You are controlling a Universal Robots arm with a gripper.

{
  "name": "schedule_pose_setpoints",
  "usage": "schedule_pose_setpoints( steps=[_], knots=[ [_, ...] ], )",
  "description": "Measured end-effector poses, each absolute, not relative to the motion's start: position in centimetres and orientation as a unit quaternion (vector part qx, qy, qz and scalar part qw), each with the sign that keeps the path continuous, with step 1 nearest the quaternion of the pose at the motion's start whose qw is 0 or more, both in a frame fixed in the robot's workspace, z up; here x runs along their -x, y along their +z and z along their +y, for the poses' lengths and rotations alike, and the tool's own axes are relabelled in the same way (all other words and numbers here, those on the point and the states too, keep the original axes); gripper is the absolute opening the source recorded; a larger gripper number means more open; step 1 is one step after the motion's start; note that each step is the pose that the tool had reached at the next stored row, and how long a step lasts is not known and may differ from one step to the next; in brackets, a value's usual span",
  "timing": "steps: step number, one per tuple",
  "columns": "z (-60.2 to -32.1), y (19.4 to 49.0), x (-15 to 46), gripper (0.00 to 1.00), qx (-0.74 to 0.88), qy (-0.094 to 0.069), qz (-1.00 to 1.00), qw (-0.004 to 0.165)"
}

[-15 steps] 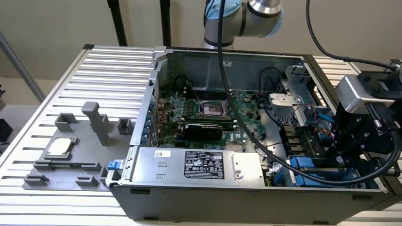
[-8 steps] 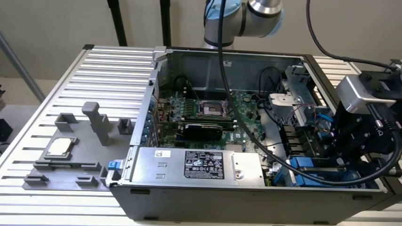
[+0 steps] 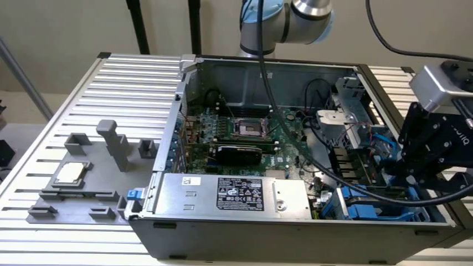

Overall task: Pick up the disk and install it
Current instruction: 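Insert the first disk wire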

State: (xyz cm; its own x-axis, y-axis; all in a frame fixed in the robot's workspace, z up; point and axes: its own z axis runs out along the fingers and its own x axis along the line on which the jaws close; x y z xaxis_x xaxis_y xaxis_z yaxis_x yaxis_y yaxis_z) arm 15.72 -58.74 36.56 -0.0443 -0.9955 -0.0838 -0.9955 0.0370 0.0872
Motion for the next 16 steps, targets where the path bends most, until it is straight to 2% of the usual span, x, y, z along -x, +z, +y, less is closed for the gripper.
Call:
schedule_pose_setpoints(
  steps=[5, 11, 16],
  knots=[
    [-58.7, 38.5, -15.2, 0.25, 0.691, 0.061, 0.72, 0.0],
    [-57.1, 38.6, -14.6, 0.25, 0.691, 0.06, 0.72, -0.001],
    [-56.7, 38.3, -14.6, 0.25, 0.691, 0.046, 0.721, -0.014]
  ],
)
